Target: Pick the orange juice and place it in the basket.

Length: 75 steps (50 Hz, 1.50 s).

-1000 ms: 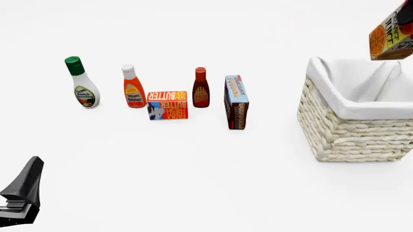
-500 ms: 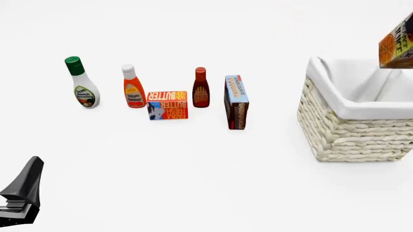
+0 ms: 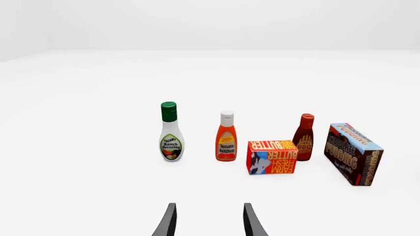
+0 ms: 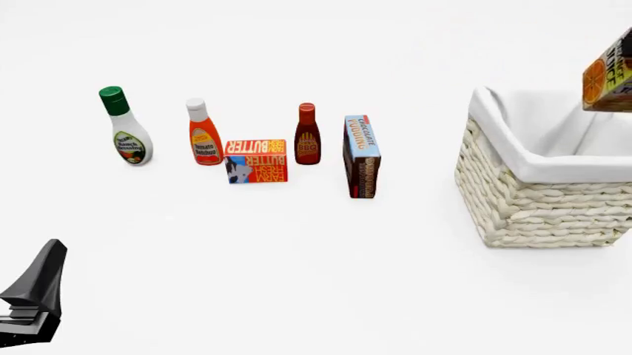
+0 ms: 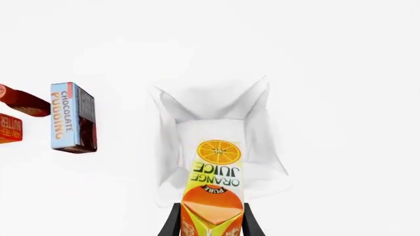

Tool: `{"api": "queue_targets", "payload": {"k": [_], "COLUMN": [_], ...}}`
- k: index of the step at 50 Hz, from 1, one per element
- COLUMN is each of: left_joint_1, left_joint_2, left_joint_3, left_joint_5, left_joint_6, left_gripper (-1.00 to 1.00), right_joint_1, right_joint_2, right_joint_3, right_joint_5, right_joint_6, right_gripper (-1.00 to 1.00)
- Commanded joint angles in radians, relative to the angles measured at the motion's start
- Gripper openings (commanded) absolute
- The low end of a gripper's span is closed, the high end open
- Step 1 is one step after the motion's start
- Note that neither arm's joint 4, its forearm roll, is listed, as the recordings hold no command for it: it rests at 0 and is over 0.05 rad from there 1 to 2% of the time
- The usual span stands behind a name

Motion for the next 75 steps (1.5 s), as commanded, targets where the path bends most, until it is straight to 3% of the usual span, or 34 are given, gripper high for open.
{"api": "queue_targets", "payload": {"k": [1, 37, 75], "left_joint_1": [0.0, 0.0, 0.0], "left_joint_2": [0.0, 0.0, 0.0], "left_joint_3": [0.0, 0.0, 0.0], "left_joint_5": [0.0, 0.0, 0.0], "left_joint_6": [0.0, 0.0, 0.0], "left_gripper": [1.0, 1.0, 1.0], "right_joint_1": [0.011, 0.036, 0.007], "right_joint_2": [0.034, 0.119, 0.174], "right_joint_3": [-0.025, -0.041, -0.054], "right_joint_5": [0.0, 0.0, 0.0], "right_joint_6": [0.043, 0.112, 0.137], "right_gripper": [-1.0, -1.0, -1.0]}}
